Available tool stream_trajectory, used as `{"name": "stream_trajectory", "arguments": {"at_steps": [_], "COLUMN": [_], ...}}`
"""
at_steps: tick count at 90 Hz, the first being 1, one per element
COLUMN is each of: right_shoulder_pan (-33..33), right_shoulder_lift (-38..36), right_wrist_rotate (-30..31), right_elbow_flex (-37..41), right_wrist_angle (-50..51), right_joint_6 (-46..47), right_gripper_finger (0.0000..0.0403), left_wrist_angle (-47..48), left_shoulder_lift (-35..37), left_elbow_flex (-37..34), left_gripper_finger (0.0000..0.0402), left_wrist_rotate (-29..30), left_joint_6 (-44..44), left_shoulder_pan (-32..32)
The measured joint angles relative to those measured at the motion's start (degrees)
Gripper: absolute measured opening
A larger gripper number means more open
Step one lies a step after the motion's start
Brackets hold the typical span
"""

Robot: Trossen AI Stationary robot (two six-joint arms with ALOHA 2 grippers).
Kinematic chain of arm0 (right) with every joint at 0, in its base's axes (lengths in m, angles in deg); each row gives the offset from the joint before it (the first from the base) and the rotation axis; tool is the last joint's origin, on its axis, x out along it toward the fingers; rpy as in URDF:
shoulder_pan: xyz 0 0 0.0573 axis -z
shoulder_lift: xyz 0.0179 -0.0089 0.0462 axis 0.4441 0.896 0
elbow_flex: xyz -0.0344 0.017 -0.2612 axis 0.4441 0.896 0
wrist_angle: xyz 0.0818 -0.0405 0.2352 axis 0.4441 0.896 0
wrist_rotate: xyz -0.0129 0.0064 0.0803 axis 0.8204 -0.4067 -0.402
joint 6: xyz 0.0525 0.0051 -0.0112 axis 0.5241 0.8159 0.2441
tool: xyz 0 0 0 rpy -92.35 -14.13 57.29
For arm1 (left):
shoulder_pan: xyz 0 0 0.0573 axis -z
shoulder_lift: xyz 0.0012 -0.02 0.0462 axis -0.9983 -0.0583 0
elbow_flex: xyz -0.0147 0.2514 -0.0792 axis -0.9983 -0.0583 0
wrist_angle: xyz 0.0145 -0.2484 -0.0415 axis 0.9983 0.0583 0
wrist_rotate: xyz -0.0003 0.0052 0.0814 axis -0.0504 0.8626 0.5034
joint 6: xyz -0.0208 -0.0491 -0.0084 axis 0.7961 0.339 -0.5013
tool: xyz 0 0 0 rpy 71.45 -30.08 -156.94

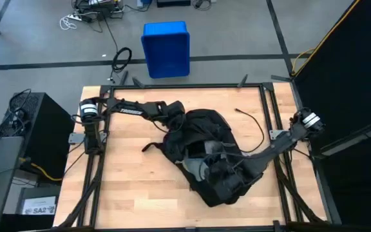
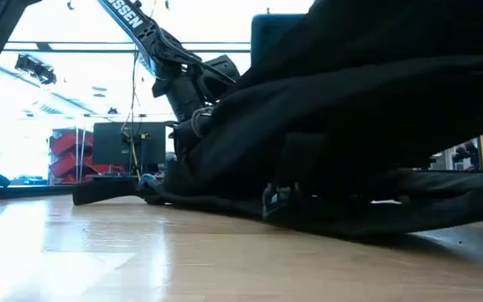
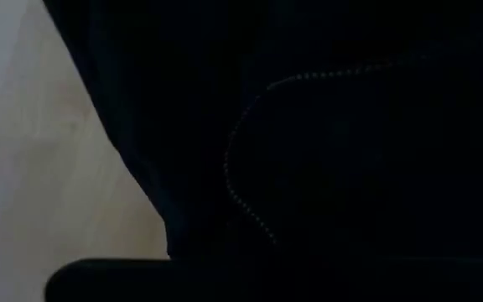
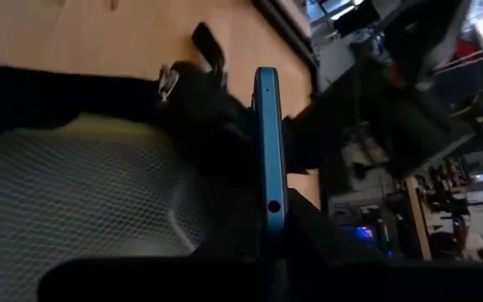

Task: Unpack backpack
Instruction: Remove the phone from the backpack

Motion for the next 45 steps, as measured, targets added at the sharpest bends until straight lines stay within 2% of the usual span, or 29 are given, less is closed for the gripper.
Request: {"name": "stream_trajectory", "arguments": {"at_steps": [26,33,45], "right_shoulder_pan": [-1.1,-0.4,0.9], "right_shoulder_lift": [-2.0,-3.5,-6.1], "right_wrist_rotate": [4.2,9.4,12.3], "right_elbow_flex": [-7.0,-7.3,-7.3], "right_wrist_angle": [8.9,10.1,11.1], "right_joint_6": [4.4,4.6,7.2], "right_gripper_finger": [0.0001,0.0001,0.0001], "left_wrist_angle": [-0.1,-1.6,-2.6], "left_shoulder_lift": [0.3,0.5,0.5], "left_elbow_flex": [-1.8,-3.1,-4.0], "left_gripper_finger": [0.0,0.0,0.0], "left_wrist_rotate": [-0.4,-0.8,-2.0], "left_joint_6": [-2.7,-3.8,-3.9], "left_shoulder_pan": [-0.1,-0.1,0.3]}}
